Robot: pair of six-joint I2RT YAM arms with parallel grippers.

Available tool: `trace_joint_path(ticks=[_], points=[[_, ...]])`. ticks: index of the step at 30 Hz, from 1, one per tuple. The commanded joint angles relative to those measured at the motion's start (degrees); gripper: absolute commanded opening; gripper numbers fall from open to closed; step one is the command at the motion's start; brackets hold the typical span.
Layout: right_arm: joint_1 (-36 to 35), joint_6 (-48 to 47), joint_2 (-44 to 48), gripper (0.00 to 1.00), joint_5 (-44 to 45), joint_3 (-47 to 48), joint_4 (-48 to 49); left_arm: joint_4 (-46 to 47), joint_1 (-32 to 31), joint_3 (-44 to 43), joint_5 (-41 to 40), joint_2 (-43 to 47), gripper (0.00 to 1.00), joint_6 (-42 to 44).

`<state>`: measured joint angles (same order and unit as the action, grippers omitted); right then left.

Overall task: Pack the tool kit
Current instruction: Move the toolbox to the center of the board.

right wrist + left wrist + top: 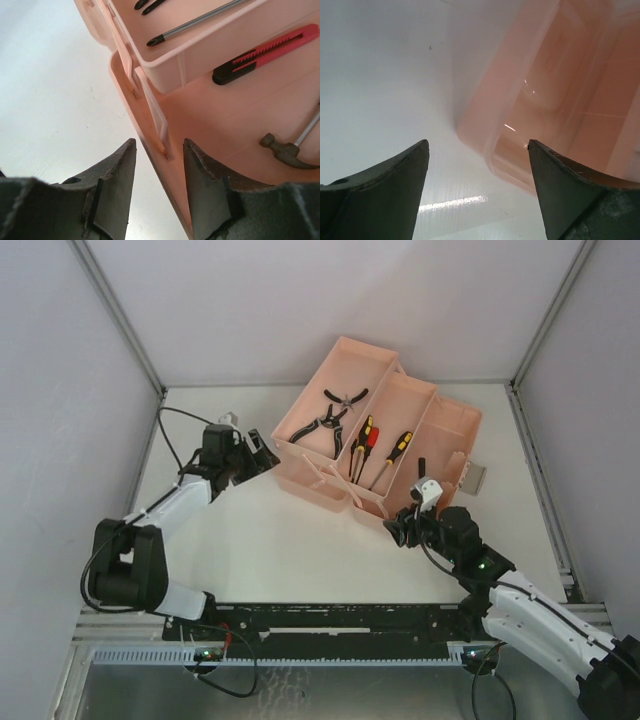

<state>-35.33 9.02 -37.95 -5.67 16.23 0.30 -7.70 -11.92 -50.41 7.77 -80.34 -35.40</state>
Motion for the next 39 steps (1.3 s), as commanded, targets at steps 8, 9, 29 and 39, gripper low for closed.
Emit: trace_joint_path(ticks=[8,9,29,39], points=[[-0.4,5.8,5.8,0.43,6.0,0.8,0.1,6.5,0.1,-6.7,5.5,-9.5,0.68,0.8],[-0.4,7.0,7.2,0.44,7.0,1.0,-0.3,6.5,0.1,-6.9,5.8,-10.0,0.64,0.9],[5.8,25.5,24.5,0.47,29.7,4.8,-20.1,0.0,-7.5,-2.0,-12.0,-5.4,0.05,3.7],[9.1,32.0,21.5,0.48,33.4,8.7,-28.8,-2.7,-8.3,15.0,-18.2,13.4,0.00,-0.1]])
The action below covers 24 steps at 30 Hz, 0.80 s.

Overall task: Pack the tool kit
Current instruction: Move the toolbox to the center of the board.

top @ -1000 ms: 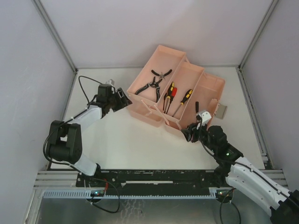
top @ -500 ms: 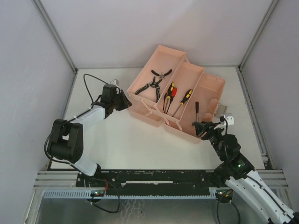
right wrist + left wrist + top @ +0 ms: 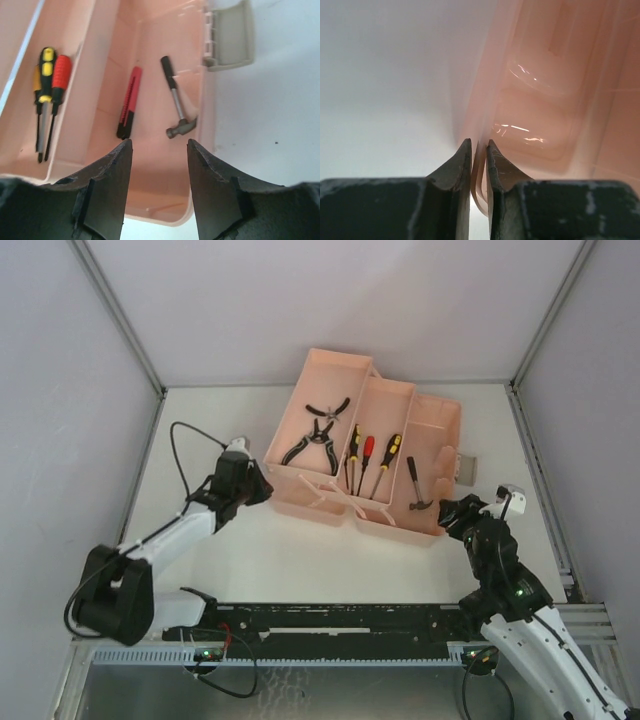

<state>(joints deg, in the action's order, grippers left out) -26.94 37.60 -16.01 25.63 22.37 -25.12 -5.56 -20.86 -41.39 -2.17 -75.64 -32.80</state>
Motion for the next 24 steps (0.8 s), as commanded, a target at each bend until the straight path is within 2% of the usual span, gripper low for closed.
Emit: trace_joint_path(ticks=[1,5,11,14,17,20,24], points=[[0.8,3.4,-0.4,0.48,2.0,2.6,-3.5,-5.7,0.5,7.6,-8.7,11.2,0.00,-3.3],[1.4,3.2,-1.0,0.49,0.5,2.7,-3.1,-9.7,-1.4,14.1,-11.0,22.5,0.00,-6.2],[4.0,2.2,-5.3,0.49,-4.2,3.9,1.2,-19.9,-3.2,17.8,-15.2,37.3,0.01,-11.1],[6.3,2.9,-8.6,0.49,-6.2,5.1,4.2,-23.2,-3.7,18.4,-15.8,41.1,0.01,-11.8],[9.1,5.4,-11.4,0.49,-8.7,7.8,2.7,-25.3,-4.1,18.5,-15.6,42.9,0.02,-11.9],[10.5,6.1,-12.1,0.49,-11.8,8.2,1.2,-26.8,-4.3,17.3,-15.1,44.0,0.08,-11.3],[11.4,1.1,-13.6,0.49,-17.5,8.1,0.2,-27.2,-4.3,15.8,-13.3,43.9,0.22,-10.1]])
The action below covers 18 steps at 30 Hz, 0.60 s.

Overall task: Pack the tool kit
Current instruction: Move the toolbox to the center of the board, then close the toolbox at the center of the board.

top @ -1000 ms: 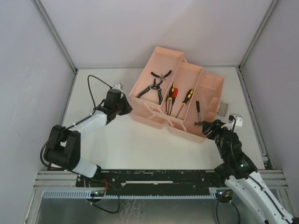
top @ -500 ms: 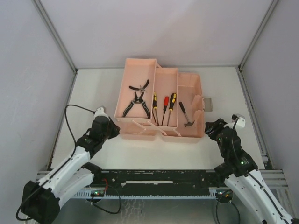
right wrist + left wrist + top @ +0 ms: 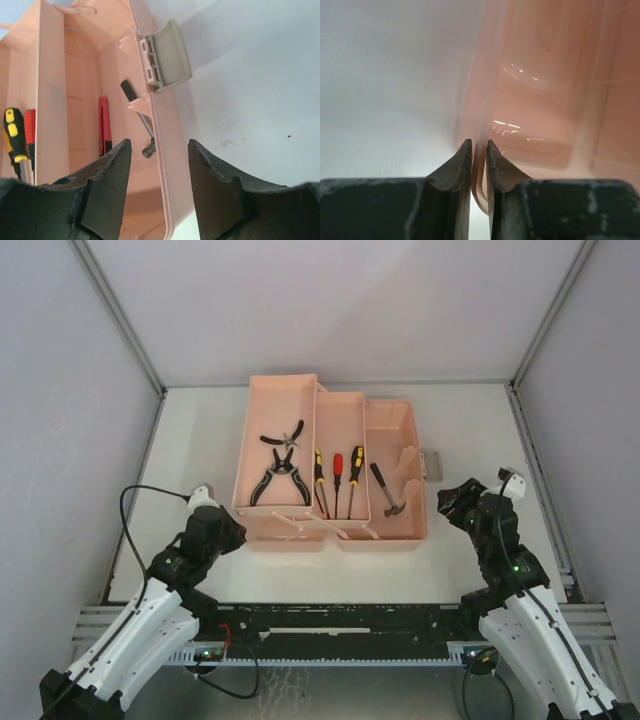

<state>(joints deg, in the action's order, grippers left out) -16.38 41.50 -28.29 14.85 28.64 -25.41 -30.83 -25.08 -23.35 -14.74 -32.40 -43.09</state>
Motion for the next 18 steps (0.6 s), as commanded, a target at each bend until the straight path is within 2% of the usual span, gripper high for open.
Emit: trace_joint_path(ticks=[1,7,12,18], points=[[1.2,-3.7,-2.4,0.49,-9.0,1.9,0.3,-1.8,-0.1,-2.5,-0.1,0.5,0.25,0.3],[2.4,-5.5,-8.9,0.49,-18.6,1.7,0.9,-1.2,0.0,-4.5,0.5,0.7,0.52,1.9],[2.9,-5.6,-8.9,0.49,-20.5,1.8,0.2,-0.8,0.0,-7.3,-1.6,-2.8,0.62,3.6],[3.7,-7.0,-5.1,0.49,-19.2,1.2,-1.7,0.3,0.3,-9.8,-5.8,-8.3,0.64,4.1]])
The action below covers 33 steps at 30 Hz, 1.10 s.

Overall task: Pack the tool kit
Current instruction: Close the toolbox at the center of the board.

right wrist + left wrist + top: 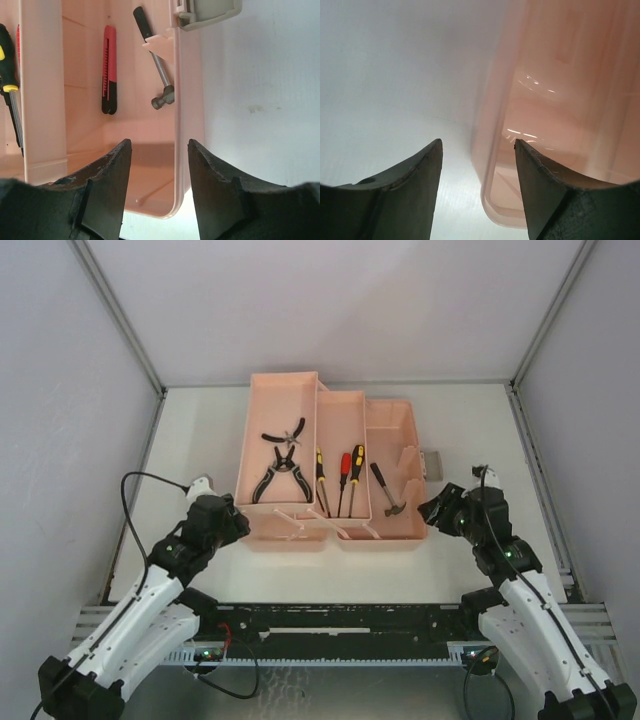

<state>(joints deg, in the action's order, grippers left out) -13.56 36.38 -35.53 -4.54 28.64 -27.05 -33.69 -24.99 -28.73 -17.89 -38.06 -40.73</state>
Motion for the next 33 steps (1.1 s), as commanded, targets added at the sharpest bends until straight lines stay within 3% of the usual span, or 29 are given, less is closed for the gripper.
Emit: trace_joint_path(ticks=[1,6,11,17,23,27,33], points=[[1.2,-2.0,2.5,0.49,0.4,1.0,-0.1,3.4,0.2,-4.8,-2.8,-3.4,0.64,1.5],[2.7,-2.6,2.8,0.49,-0.3,0.8,0.5,5.9,0.9,-3.1,-3.1,-3.9,0.63,0.3],[3.6,-1.9,2.1,0.49,-1.3,0.7,2.1,7.7,5.1,0.8,-0.9,1.5,0.63,-1.8],[4.0,-1.6,1.6,0.48,-1.7,-0.1,3.3,11.9,10.3,3.7,5.4,5.9,0.71,-0.3],[4.9,-2.5,2.2,0.48,-1.6,-0.2,3.8,19.9,13.3,4.4,16.0,0.4,0.73,4.2],[5.7,-2.2,1.4,0.48,-1.4,-0.6,5.1,24.8,14.9,3.4,21.7,-5.8,0.69,5.2],[6.9,-1.2,-2.0,0.48,-3.7,-1.4,6.5,27.5,17.4,3.6,22.6,-10.8,0.61,3.5]])
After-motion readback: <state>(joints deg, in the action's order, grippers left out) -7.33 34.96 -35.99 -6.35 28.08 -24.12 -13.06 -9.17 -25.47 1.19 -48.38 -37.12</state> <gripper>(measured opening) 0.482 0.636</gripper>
